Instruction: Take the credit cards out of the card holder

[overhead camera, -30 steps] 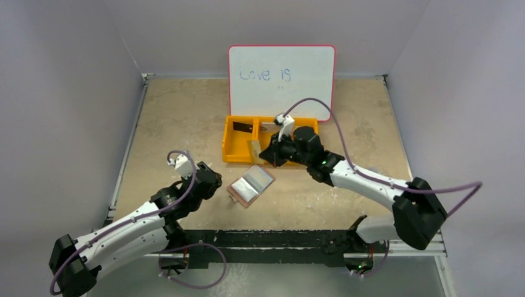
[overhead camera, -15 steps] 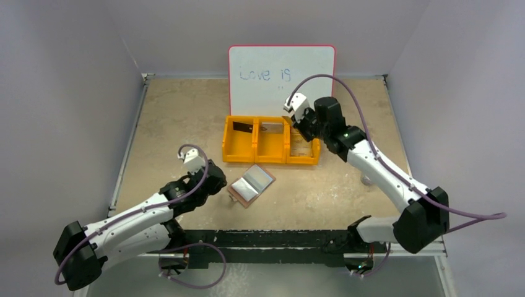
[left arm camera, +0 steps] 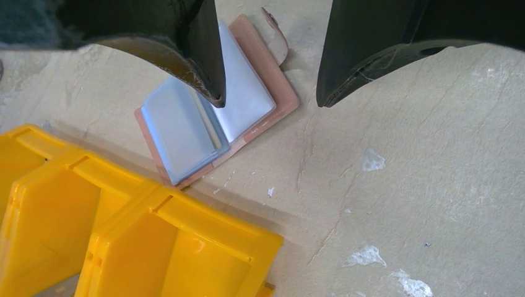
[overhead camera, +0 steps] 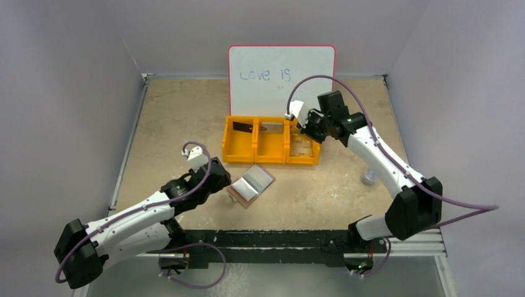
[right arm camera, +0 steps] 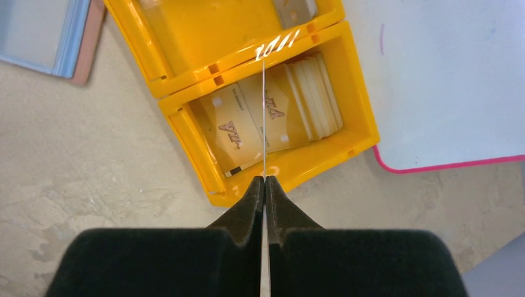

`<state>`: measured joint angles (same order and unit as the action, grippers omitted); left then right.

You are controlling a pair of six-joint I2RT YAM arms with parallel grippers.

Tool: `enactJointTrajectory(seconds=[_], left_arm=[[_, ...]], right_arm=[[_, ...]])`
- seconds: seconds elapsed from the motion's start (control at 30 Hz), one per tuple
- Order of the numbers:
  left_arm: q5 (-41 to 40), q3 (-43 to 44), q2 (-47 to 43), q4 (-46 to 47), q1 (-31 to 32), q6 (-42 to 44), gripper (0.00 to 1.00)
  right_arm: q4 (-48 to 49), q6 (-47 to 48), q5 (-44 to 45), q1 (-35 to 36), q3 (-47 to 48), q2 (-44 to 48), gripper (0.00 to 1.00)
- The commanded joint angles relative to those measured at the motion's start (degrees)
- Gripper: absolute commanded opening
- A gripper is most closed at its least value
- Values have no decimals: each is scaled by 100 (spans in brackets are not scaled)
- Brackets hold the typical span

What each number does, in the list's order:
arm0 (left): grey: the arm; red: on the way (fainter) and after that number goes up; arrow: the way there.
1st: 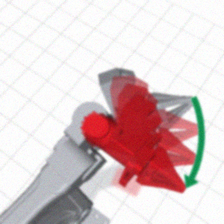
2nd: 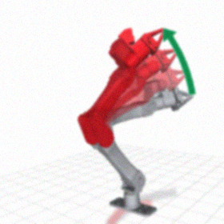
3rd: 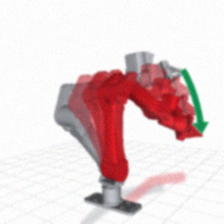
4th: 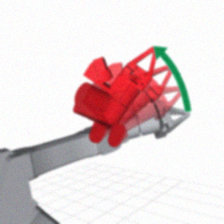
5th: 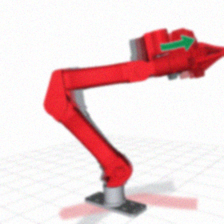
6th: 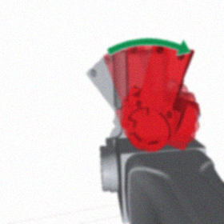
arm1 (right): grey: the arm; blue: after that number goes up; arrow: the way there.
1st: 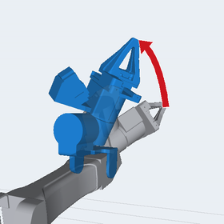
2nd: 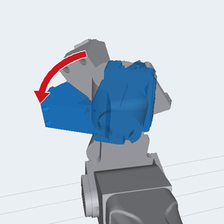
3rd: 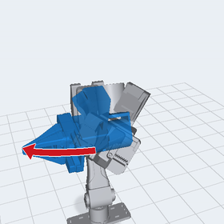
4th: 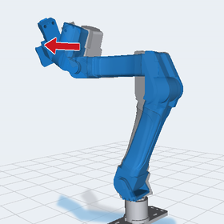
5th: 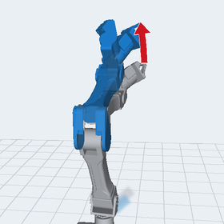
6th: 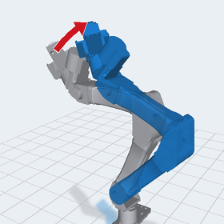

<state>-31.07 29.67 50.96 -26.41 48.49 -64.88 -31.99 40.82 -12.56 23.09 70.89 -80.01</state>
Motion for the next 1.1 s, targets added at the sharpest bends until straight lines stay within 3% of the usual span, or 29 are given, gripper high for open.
enactJointTrajectory(seconds=[0.0, 1.07], left_arm=[[-93, 197, -224, 24, 10, 93, 57], [-492, 344, -736, -684, 0, 192, 58]], right_arm=[[-498, 480, -225, -71, 174, -218, 0], [-958, 694, -125, -308, 952, -2159, 0]])
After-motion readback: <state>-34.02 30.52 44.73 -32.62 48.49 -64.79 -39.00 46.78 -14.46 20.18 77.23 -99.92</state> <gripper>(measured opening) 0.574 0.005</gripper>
